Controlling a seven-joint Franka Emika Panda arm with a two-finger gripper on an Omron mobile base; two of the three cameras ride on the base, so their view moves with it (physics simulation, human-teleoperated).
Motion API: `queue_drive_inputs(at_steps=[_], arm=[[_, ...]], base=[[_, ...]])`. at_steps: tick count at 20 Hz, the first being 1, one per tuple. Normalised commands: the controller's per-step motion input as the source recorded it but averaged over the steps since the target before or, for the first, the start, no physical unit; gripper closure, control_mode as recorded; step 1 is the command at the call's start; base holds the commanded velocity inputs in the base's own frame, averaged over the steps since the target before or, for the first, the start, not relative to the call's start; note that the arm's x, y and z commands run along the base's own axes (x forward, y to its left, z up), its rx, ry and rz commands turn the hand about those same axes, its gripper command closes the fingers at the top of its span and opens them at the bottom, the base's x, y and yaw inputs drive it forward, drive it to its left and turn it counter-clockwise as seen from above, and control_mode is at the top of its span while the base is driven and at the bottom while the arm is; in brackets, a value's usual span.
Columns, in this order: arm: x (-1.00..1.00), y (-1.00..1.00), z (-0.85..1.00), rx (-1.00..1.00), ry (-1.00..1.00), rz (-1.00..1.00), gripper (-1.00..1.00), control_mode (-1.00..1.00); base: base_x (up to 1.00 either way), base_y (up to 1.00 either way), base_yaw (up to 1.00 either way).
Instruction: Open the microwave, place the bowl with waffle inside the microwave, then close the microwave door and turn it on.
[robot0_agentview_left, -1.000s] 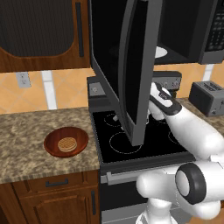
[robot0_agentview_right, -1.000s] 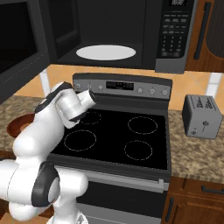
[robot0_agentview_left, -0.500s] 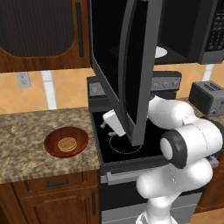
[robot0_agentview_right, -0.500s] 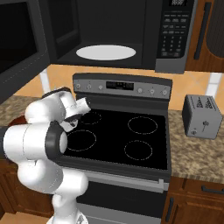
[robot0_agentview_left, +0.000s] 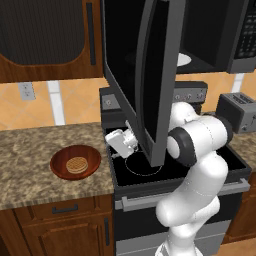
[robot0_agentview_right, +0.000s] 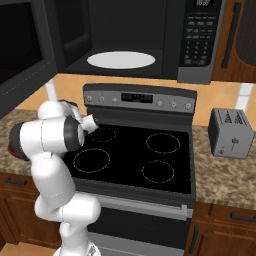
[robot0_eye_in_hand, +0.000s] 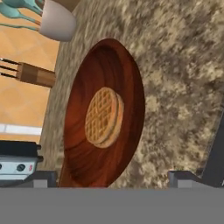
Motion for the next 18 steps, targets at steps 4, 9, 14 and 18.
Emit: queue_drive_inputs(at_steps=[4, 9, 14, 18], arm=[[0.32, 0.38, -0.24, 0.0, 0.0, 0.01, -1.0, -1.0], [0.36, 0.32, -0.46, -0.01, 0.04, 0.01, -1.0, -1.0], [0.34, 0.27, -0.35, 0.0, 0.04, 0.02, -1.0, -1.0], [0.16, 0.32, -0.3, 0.0, 0.02, 0.02, -1.0, -1.0]], base=[[0.0, 0.0, 0.0], [0.0, 0.0, 0.0], [0.0, 0.0, 0.0], [0.0, 0.0, 0.0]])
